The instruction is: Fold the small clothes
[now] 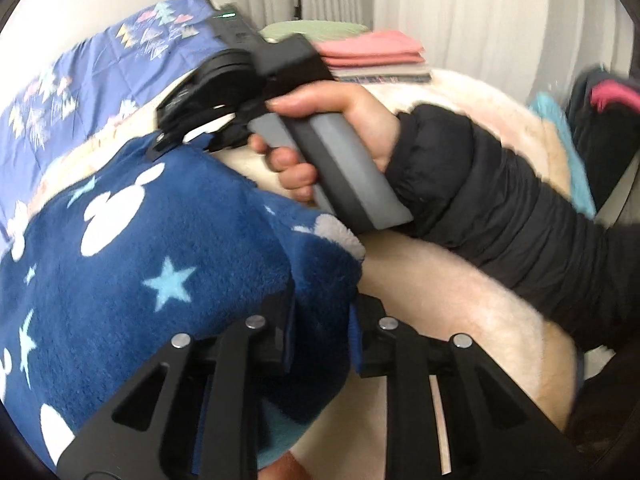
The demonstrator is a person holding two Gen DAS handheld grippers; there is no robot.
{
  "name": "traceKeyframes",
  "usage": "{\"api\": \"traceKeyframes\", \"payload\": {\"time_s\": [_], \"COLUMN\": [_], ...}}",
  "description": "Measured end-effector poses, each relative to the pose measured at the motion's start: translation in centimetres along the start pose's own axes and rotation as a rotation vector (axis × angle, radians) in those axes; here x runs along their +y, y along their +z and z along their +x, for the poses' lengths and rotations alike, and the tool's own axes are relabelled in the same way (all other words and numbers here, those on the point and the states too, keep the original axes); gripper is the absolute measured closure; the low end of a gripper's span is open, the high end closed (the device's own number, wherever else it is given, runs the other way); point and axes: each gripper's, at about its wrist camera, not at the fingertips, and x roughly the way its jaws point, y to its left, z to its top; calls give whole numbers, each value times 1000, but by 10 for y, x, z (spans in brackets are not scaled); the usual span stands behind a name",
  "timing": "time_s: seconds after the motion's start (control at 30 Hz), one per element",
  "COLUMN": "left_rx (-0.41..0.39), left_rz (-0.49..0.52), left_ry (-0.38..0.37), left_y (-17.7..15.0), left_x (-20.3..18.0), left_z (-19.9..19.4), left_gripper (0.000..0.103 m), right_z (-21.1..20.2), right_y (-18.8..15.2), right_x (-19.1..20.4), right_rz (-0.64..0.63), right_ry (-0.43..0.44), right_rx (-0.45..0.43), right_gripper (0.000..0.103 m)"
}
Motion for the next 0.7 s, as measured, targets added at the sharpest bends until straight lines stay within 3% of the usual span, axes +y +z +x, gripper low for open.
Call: {"api": "traceKeyframes", "payload": {"time_s": [0.13,0.3,0.33,0.37,0.4,0.47,0.53,0.6,0.7], "left_rx": [0,45,50,51,48,40,40,46,44], "left_rz": [-51,65,79,80,72,55,64,102,166], "left_ry": [-16,24,34,35,31,20,24,48,99], "left_y": [3,1,-1,-2,-3,-2,-5,-6,-8], "left_x": [10,-18,-21,-22,-21,-18,-18,-23,-36], "left_z": [-6,10,14,16,16,15,16,22,34], "left_gripper": [83,82,82,82,82,82,81,77,63], "right_z": [-4,6,7,8,0,-15,-15,6,15], "right_y": [1,-4,-6,-6,-8,-9,-9,-8,-1], "right_x": [-2,6,9,10,11,26,35,15,-9], "right_rz": [24,-17,-30,-17,27,-27,-121,-92,1], "right_ry": [7,20,2,26,79,99,4,-96,-17], "right_rx": [10,119,100,77,8,-76,-122,-74,-12], "right_gripper": [64,51,54,84,86,87,88,88,85]}}
